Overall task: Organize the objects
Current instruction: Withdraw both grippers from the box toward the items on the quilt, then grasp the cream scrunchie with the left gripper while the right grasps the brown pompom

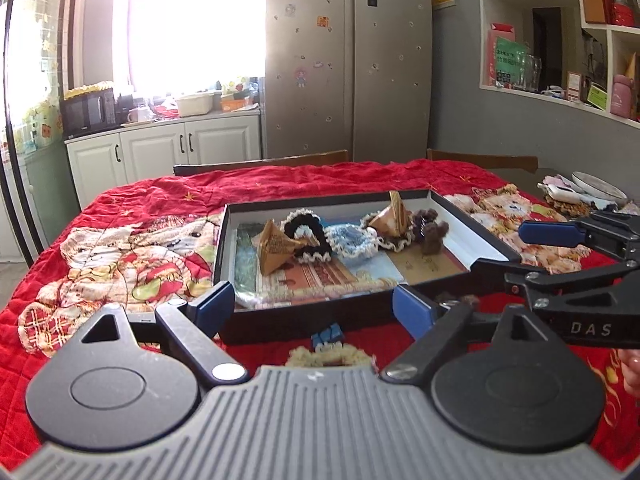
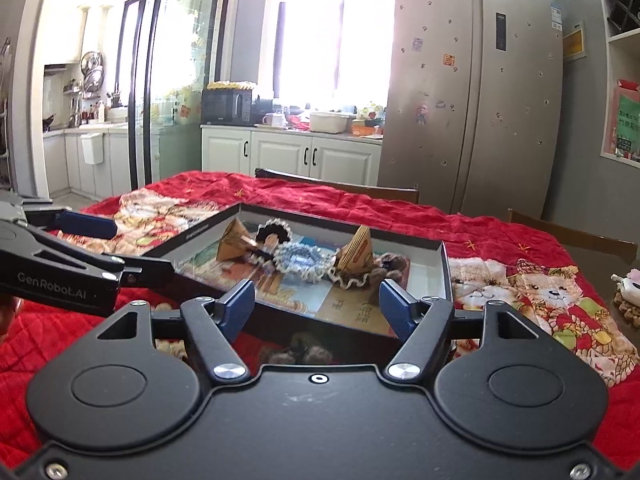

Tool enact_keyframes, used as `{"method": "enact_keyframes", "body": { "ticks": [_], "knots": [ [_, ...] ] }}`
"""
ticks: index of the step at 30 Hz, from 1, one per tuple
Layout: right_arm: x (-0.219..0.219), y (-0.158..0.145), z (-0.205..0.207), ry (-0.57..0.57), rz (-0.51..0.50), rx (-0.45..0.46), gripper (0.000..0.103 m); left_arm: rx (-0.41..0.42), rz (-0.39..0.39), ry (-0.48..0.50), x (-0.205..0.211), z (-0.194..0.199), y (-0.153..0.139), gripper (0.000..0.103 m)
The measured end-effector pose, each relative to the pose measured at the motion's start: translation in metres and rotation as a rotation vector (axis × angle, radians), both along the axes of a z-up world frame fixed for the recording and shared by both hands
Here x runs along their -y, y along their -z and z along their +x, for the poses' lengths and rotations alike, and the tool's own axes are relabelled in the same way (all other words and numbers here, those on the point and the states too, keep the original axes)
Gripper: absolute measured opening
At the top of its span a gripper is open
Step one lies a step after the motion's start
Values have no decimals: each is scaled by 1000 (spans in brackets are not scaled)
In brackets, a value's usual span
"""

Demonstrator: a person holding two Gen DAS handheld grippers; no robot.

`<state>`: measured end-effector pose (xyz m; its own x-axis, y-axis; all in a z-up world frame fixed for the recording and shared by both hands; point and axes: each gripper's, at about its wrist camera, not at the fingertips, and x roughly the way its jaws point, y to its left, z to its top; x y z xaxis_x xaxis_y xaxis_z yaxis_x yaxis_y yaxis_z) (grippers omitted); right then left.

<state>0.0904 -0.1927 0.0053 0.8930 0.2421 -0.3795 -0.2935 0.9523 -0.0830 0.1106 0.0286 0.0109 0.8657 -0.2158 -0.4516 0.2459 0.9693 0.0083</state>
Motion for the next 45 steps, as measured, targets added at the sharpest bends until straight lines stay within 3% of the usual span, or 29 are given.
{"method": "enact_keyframes", "body": {
  "ticks": [9,26,33,39,45],
  "knots": [
    [5,25,-6,0,0,-39,68,-31,27,18,-2,-7,17,92],
    [-3,45,11,-10,-19,-83,67,-91,44,68,0,7,50,92],
    [-4,49,22,-16,-1,-118,66,-140,-1,59,-7,18,57,91],
    [-6,52,26,-17,-4,-142,65,-155,3,72,-5,19,61,86],
    [-14,55,32,-24,-40,-169,57,-171,13,82,-1,20,64,70]
  ]
}}
